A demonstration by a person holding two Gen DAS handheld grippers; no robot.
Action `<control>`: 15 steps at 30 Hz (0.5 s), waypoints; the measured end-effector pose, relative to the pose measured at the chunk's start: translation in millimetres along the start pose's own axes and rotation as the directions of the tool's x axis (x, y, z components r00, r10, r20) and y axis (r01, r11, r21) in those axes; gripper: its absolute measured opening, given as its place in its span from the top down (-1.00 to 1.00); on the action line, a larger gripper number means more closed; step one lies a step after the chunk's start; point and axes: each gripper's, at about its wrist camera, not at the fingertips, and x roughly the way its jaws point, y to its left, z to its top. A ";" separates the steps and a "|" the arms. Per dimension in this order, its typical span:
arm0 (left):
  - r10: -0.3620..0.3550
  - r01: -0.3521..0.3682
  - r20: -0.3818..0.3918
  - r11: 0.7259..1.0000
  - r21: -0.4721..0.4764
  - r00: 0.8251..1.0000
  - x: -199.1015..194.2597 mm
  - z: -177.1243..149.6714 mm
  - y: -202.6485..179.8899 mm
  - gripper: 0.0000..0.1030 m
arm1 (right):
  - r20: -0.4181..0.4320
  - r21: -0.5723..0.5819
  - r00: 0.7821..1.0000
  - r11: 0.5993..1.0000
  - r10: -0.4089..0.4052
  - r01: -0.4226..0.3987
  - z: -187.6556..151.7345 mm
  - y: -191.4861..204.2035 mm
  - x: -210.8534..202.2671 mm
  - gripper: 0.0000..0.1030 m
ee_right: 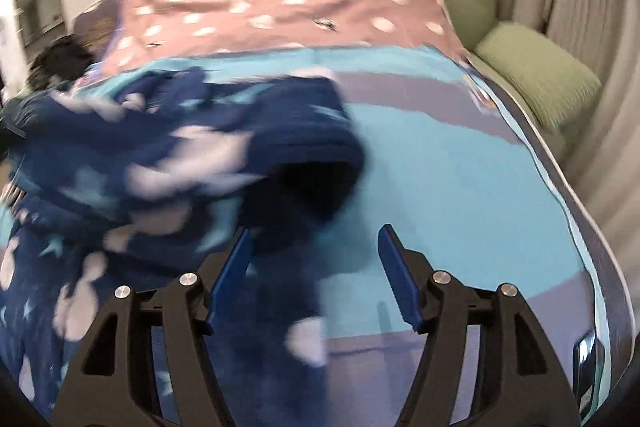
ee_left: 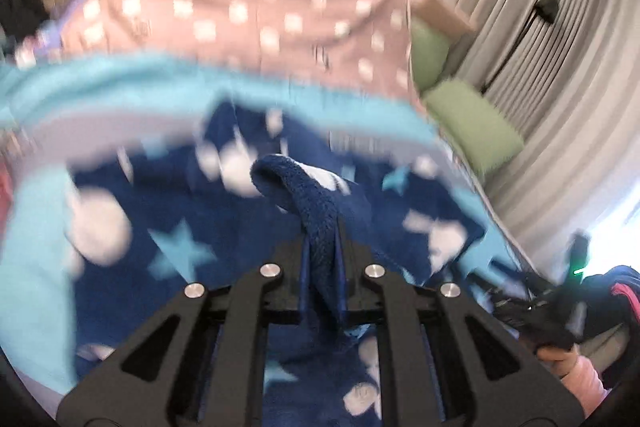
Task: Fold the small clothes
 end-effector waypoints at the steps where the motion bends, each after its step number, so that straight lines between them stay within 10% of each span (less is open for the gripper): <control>1: 0.023 -0.024 0.043 0.999 0.023 0.999 -17.2 10.7 -0.3 0.79 | -0.015 0.010 1.000 1.000 -0.013 0.013 1.8 -3.9 7.3 -0.28; 10: 0.222 -0.222 -0.008 0.975 0.010 0.975 -35.1 4.1 59.6 0.76 | -0.031 -0.081 0.999 0.997 -0.019 0.017 3.5 17.0 17.8 -0.28; 15: 0.378 -0.377 -0.087 0.926 0.027 0.922 -5.7 -28.8 91.5 0.46 | -0.002 -0.070 1.000 0.998 0.010 -0.010 4.5 17.3 5.0 -0.28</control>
